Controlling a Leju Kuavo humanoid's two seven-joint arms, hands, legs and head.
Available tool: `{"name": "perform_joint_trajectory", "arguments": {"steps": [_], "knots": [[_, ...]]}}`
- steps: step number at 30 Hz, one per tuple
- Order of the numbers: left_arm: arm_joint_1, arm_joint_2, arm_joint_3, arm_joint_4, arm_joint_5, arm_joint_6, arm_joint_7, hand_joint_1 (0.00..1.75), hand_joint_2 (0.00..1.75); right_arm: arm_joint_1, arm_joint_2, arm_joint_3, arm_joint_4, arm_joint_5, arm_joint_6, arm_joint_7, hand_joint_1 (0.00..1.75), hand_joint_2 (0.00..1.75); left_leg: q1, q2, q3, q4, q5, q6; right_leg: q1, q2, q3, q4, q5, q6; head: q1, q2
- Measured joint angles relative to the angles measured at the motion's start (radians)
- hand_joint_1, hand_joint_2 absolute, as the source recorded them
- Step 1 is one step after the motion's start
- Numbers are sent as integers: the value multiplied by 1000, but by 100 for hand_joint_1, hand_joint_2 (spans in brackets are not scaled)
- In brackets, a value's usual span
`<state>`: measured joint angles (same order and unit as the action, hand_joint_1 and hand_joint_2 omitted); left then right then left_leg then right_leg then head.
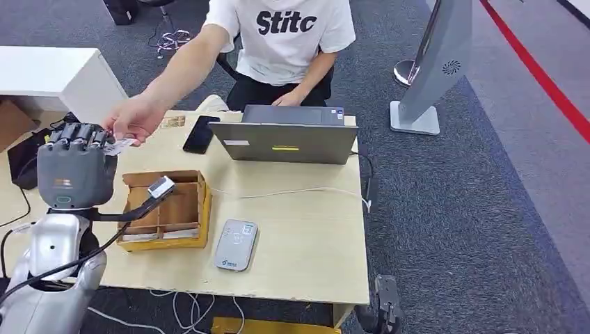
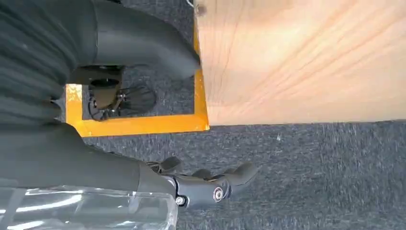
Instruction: Pass the card to the sensor for recognition and then transmit it.
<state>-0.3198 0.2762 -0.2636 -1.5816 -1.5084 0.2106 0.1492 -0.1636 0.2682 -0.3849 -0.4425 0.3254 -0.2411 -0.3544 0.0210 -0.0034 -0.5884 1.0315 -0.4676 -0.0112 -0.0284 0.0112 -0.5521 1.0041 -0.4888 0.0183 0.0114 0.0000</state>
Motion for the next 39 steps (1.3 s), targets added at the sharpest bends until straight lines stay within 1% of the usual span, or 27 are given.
{"name": "perform_joint_trajectory", "arguments": {"steps": [3,6,10,11,12,14,16,18,25,27,28,29,30,34,36,39], "knots": [[3,0,0,2,0,19,-2,175,175,-3,0,8,6,-12,1,-2,0,175,0,0,0,0,0,0,0,0,0,0,0,0,0,0],[20,-16,7,2,0,64,-43,175,175,-3,-2,18,11,-18,0,-5,0,175,0,0,0,0,0,0,0,0,0,0,0,0,0,0],[78,-44,11,-24,0,115,-78,175,175,-3,-3,21,14,-35,1,-10,0,175,0,0,-1,0,0,0,0,0,0,0,0,0,1,0],[89,-50,11,-28,0,117,-87,175,175,-3,-3,21,15,-36,1,-11,0,175,0,0,-1,0,0,0,0,0,0,0,0,0,1,0],[104,-56,11,-40,0,116,-110,175,175,-4,-4,21,16,-42,1,-13,0,175,0,0,-1,0,0,0,0,0,0,0,0,0,1,0],[142,-64,3,-63,0,121,-111,175,175,-3,-4,21,18,-52,1,-17,0,175,0,0,-1,0,0,0,0,0,-1,0,0,0,0,0],[172,-69,-30,-64,0,110,-124,175,175,-3,-6,20,20,-56,0,-23,0,175,0,0,-1,0,0,0,0,0,-1,0,0,0,0,0],[199,-69,-65,-63,0,107,-111,175,175,-3,-7,20,22,-65,1,-26,0,175,0,0,-1,0,0,0,0,0,-1,0,0,0,0,0],[200,-69,-70,-61,0,108,-107,175,175,-3,-7,20,22,-65,1,-26,0,175,0,0,-1,0,0,0,0,0,-1,0,0,0,0,0],[214,-69,-126,-35,0,111,-68,175,175,-3,-9,20,23,-66,1,-26,0,175,0,0,-1,0,0,0,0,0,-1,0,0,0,1,0],[224,-64,-183,15,0,111,-32,175,175,-4,-11,20,23,-70,1,-25,0,175,0,0,-1,0,0,0,0,0,-1,0,0,0,0,0],[230,-57,-234,94,0,103,-27,175,175,-4,-13,20,26,-77,1,-24,0,175,0,0,-1,0,0,0,0,0,-1,0,0,0,0,0],[229,-46,-285,185,0,98,-8,175,175,-4,-16,21,28,-83,1,-24,0,175,0,0,-1,0,0,0,0,0,-1,0,0,0,0,0],[214,-36,-329,239,0,120,30,175,175,-6,-17,22,30,-83,1,-23,0,175,0,0,-1,0,0,0,0,0,-1,0,0,0,0,0],[200,-32,-361,264,0,153,40,175,175,-8,-17,26,32,-83,0,-23,0,175,0,0,-1,0,0,0,0,0,-1,0,0,0,0,0],[180,-31,-402,291,0,196,41,175,175,-10,-18,32,37,-83,1,-22,0,175,0,0,-1,0,0,0,0,0,-1,0,0,0,0,0]]}}
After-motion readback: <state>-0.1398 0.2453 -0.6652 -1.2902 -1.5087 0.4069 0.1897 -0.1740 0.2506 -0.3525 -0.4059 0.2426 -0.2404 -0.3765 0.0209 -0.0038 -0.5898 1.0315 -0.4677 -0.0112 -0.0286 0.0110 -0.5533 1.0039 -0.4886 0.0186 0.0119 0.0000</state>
